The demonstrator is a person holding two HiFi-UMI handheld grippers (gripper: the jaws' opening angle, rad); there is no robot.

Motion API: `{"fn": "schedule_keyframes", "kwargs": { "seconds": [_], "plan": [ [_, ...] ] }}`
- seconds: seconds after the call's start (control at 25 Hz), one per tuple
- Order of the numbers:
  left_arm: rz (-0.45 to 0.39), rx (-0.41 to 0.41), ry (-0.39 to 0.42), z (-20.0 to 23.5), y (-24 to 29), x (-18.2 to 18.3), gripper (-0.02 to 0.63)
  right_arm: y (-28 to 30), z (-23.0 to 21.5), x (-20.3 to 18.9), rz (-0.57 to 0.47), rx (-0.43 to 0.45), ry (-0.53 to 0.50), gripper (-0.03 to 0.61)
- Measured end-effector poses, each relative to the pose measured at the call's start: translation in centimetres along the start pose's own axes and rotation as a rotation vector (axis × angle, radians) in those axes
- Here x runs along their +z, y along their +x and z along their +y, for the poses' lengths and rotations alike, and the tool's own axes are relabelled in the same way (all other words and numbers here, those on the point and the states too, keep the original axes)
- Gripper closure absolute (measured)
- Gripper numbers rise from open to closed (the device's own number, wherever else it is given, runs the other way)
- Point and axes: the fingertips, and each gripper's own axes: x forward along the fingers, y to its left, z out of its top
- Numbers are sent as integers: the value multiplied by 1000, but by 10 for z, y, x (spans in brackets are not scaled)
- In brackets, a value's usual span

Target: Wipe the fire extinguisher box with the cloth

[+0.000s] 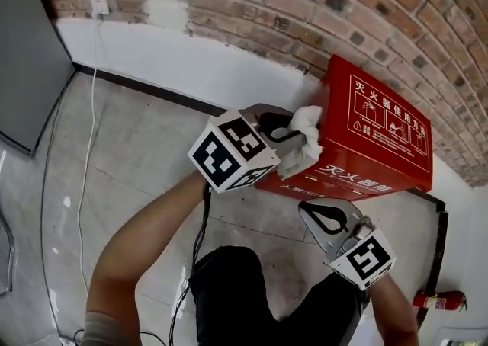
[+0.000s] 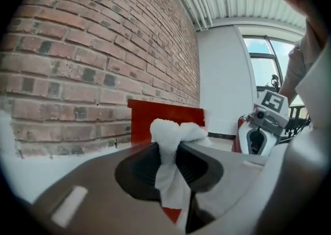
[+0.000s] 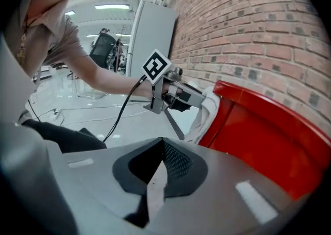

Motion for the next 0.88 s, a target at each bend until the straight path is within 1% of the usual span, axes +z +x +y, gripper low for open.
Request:
{"fn": "schedule_keyframes", "kwargs": {
  "seconds": [0.12,0.24,0.28,0.36,0.48,0.56,0.64,0.72,0.76,0.88],
  "plan": [
    [-5,35,-4,24,17,5,525,8,-12,3,-20,-38,59,552],
    [-5,86,0,50,36,7,525,16,-10,0,47,-35,108,552],
    [-10,105,1,59,42,9,525,20,-9,-2,71,-14,108,552],
    [-18,158,-6,81,53,11,525,28,-6,-7,102,58,82,552],
    [8,239,-23,110,73,2,525,37,3,-12,114,159,43,552],
    [25,276,-33,124,86,-6,525,42,8,-16,116,189,-11,552],
    [26,306,-40,135,94,-13,525,48,12,-23,132,217,-38,552],
    [31,315,-43,138,98,-25,525,53,20,-34,159,251,-51,552],
    [39,306,-47,135,99,-36,525,55,26,-40,169,271,-56,552],
    [67,246,-84,115,91,-76,526,60,41,-51,177,323,-47,552]
  ]
}}
